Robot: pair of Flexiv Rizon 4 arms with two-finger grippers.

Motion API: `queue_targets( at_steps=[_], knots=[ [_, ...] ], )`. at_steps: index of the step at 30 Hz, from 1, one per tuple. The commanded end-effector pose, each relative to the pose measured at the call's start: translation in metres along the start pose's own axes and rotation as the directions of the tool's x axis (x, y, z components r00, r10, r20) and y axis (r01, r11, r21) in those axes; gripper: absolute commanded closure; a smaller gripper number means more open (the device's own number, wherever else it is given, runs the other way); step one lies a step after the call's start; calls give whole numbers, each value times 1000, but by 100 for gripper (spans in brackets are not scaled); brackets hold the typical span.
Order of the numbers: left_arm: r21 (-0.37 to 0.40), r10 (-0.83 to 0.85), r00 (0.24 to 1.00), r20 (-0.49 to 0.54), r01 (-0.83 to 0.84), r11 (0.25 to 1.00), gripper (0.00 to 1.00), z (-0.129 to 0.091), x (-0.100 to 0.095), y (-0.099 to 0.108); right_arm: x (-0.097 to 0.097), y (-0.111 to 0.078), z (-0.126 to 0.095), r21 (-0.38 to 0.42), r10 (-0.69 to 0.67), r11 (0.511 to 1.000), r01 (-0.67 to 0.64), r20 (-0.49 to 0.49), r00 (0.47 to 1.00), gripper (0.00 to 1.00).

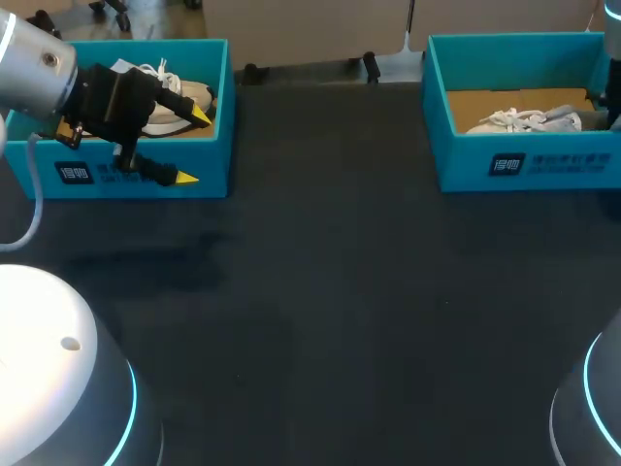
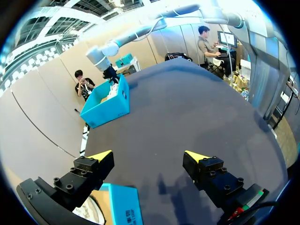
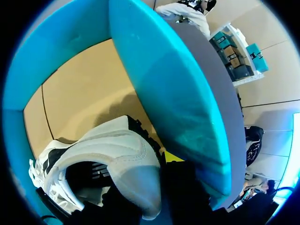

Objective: Take the shoe out of the shoebox, open the shoe tongue, remove and reinsert the insole, then place the shoe into the shoebox

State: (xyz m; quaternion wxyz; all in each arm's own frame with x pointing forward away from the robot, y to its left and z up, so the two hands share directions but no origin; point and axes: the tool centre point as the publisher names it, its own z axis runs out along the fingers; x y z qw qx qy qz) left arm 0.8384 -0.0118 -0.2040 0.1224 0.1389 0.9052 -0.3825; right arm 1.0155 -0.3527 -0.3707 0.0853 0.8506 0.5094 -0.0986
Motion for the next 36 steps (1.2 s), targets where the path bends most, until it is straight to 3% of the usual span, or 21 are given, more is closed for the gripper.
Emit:
queue_targets(
  at_steps=[1,4,9,17,19,21,29,36],
  knots=[
    [-3,0,1000,-3,0,1000,0,0,0,0,4,6,7,17,0,1000,0,-2,1000,100],
    [-3,0,1000,-3,0,1000,0,0,0,0,4,6,10,20,2,1000,-2,0,1000,97],
    [-3,0,1000,-3,0,1000,0,0,0,0,4,5,10,22,8,1000,-8,-1,1000,57],
    [-3,0,1000,-3,0,1000,0,0,0,0,0,2,5,21,26,999,-26,-2,1000,56],
    [-3,0,1000,-3,0,1000,0,0,0,0,-3,0,-1,15,33,999,-33,-5,999,52],
    [-3,0,1000,-3,0,1000,0,0,0,0,-4,-2,-4,13,35,999,-35,-6,999,38],
    [-3,0,1000,-3,0,1000,0,0,0,0,-4,-6,-21,-1,45,999,-45,-16,999,38],
    [-3,0,1000,-3,0,1000,0,0,0,0,-7,-6,-40,-25,75,997,-77,-71,995,27]
  ],
)
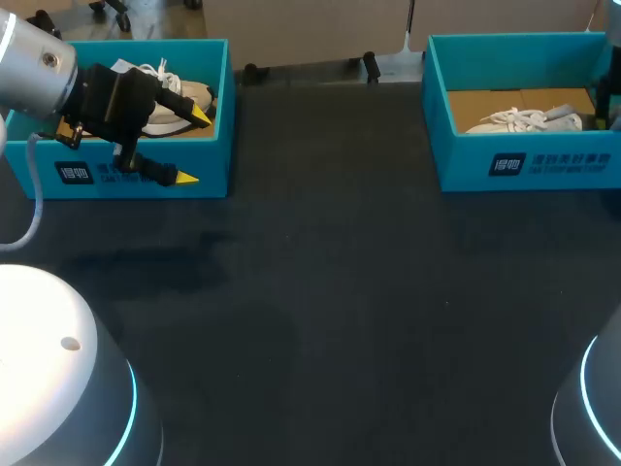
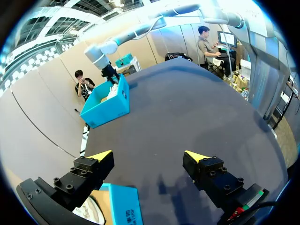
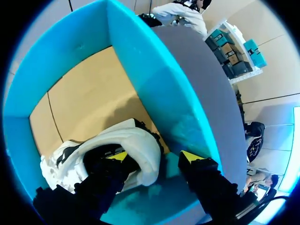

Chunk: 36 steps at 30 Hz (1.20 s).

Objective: Take the shoe out of the shoebox, open the shoe tongue, remove and reinsert the insole, then place the shoe into the shoebox

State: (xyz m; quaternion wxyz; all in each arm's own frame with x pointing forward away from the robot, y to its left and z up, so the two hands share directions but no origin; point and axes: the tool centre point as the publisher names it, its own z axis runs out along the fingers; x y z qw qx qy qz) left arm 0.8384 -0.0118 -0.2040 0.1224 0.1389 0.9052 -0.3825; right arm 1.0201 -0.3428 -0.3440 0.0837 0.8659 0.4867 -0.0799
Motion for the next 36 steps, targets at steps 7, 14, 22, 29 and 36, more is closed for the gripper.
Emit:
queue_targets(
  at_steps=[7,14,22,29,36],
  knots=[
    [-3,0,1000,-3,0,1000,0,0,0,0,-10,-5,-35,-64,15,998,-17,-39,999,16],
    [-3,0,1000,-3,0,1000,0,0,0,0,-8,-7,-68,-118,1,993,-11,-80,997,18],
    [-3,0,1000,-3,0,1000,0,0,0,0,-8,-21,-100,-152,-65,987,43,-139,988,20],
    [-3,0,1000,-3,0,1000,0,0,0,0,-12,-37,-120,-171,-103,982,79,-136,985,15],
    [-3,0,1000,-3,0,1000,0,0,0,0,-9,-67,-129,-134,-172,979,151,-160,972,0]
  ],
)
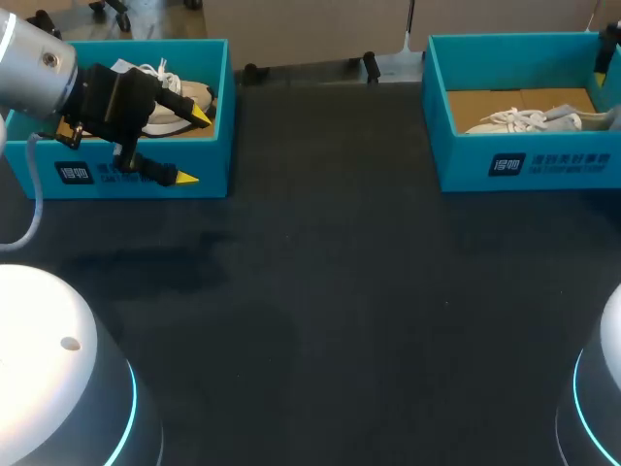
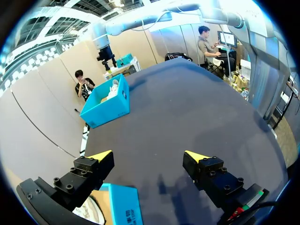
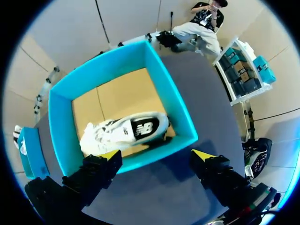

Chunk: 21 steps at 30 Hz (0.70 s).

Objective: Take the shoe out of the shoebox, open the shoe tongue, remove and reinsert the insole, then place the shoe into the shoebox

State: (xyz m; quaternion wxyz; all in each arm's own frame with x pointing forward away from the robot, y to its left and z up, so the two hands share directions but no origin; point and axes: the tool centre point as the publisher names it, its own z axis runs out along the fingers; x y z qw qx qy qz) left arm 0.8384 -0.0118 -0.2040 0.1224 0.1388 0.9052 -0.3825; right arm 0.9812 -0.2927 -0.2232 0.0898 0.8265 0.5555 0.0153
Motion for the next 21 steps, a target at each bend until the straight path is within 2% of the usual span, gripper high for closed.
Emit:
queue_targets(
  at_steps=[1,4,21],
  knots=[
    [-3,0,1000,-3,0,1000,0,0,0,0,-1,-19,-6,10,-24,1000,24,-14,1000,0],
    [-3,0,1000,-3,0,1000,0,0,0,0,0,-34,-10,50,-8,999,11,-51,999,0],
    [-3,0,1000,-3,0,1000,0,0,0,0,0,-34,-10,50,-8,999,11,-51,999,0]
  ],
)
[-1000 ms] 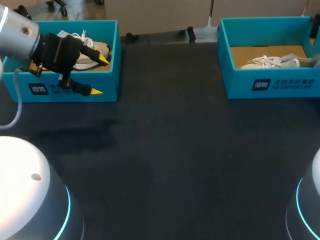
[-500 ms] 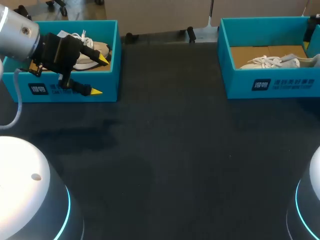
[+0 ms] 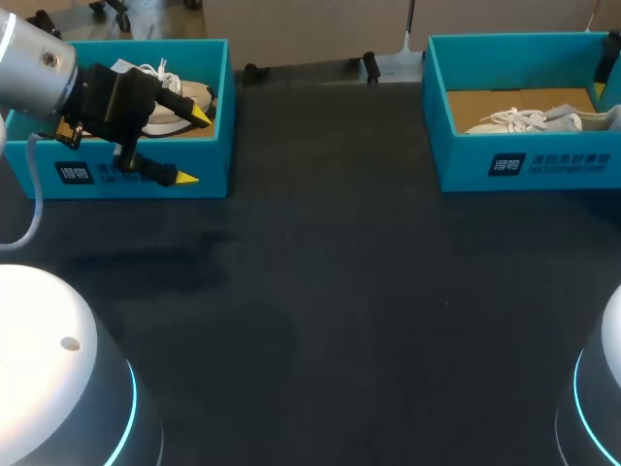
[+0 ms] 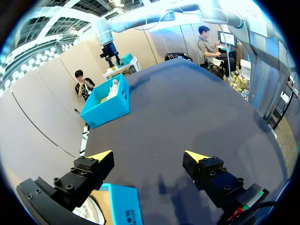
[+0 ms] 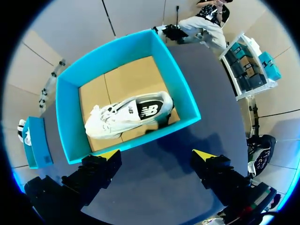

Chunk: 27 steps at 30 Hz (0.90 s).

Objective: Take the shoe out of the shoebox, open the shoe tongue, remove and reinsert the insole, then place the shoe into the shoebox

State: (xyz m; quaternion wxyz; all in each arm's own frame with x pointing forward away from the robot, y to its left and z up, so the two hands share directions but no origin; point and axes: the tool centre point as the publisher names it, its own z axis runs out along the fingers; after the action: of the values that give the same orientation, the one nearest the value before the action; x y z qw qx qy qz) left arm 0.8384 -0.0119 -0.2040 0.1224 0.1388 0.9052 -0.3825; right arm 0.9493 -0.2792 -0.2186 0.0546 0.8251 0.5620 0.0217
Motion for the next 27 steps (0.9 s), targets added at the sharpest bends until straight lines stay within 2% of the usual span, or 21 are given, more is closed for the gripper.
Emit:
queue_targets(
  at_steps=[1,6,9,13,15,17,18,20,27],
  knots=[
    [-3,0,1000,-3,0,1000,0,0,0,0,0,0,0,-1,0,1000,0,0,1000,0],
    [-3,0,1000,-3,0,1000,0,0,0,0,0,0,0,-1,0,1000,0,0,1000,0],
    [-8,116,993,-28,-116,993,0,-16,-16,11,0,0,0,-1,0,1000,0,0,1000,0],
    [-52,260,964,-57,-263,963,0,-36,-40,22,0,0,0,-1,0,1000,0,0,1000,0],
    [-28,332,938,-106,-336,941,0,-49,-47,26,0,0,0,-1,0,1000,0,0,1000,0],
    [-65,428,889,-160,-443,894,0,-55,-53,34,0,0,0,-1,0,1000,0,0,1000,0],
    [-103,486,854,-185,-509,854,0,-56,-56,40,0,0,0,-1,0,1000,0,0,1000,0],
    [-125,569,781,-257,-611,782,0,-61,-59,50,0,0,0,-1,0,1000,0,0,1000,0],
    [-199,705,563,-432,-822,534,0,-88,-75,65,0,0,0,-1,0,1000,0,0,1000,0]
  ],
)
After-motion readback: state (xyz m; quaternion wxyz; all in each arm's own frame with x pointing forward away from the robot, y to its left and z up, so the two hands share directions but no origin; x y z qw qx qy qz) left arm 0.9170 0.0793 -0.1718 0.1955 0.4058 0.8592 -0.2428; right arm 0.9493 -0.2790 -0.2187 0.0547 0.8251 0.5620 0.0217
